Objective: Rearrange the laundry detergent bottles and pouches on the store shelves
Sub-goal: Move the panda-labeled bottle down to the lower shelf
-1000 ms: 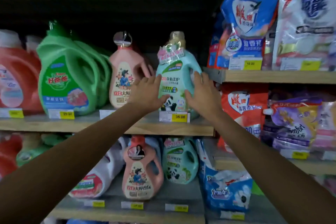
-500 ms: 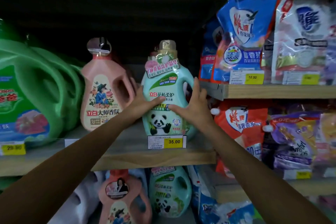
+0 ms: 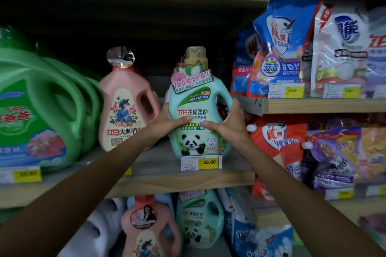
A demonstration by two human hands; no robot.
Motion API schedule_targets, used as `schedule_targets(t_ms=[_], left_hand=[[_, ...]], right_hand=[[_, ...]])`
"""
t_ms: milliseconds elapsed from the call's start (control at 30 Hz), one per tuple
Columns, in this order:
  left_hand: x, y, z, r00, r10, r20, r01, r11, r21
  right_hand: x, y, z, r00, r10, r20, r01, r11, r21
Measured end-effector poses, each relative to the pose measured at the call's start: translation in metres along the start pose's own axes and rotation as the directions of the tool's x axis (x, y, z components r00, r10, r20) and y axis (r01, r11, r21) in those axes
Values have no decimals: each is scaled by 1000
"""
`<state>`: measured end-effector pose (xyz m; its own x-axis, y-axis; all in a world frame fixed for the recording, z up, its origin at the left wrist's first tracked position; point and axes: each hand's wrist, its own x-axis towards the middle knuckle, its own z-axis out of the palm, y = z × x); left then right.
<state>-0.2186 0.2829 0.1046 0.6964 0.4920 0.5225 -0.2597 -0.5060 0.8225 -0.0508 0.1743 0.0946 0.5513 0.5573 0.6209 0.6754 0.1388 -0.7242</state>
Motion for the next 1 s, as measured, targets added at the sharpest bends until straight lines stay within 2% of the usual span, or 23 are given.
schedule_targets(t_ms=[233,333,500,600,700,800,1000], left_hand=[[-31,14,-6,994,71,-78,-66,996,58],[-42,20,-6,980,119,-158,-110,992,66],[-55,59,-3,925,256,-282,-231,966,120],[-65,78,0,896,292,-335,-281,956,83],[-80,90,4,895,266,-357,-270,962,39],[-104,89,10,922,200,-333,-201,979,32],[-166,49,39,958,71,-277,-92,994,-64]], right_hand=[[-32,-32,-4,983,-179,-28,177,982,-64],[-43,-43,-7,973,-229,-33,229,973,-22],[-53,-70,-16,951,-285,-124,295,953,68],[-56,-84,-26,941,-307,-143,325,936,133],[-72,-91,-30,949,-287,-133,308,934,181],[-100,-87,-34,964,-241,-107,258,947,191],[-172,-51,-38,996,-90,-8,90,977,193]])
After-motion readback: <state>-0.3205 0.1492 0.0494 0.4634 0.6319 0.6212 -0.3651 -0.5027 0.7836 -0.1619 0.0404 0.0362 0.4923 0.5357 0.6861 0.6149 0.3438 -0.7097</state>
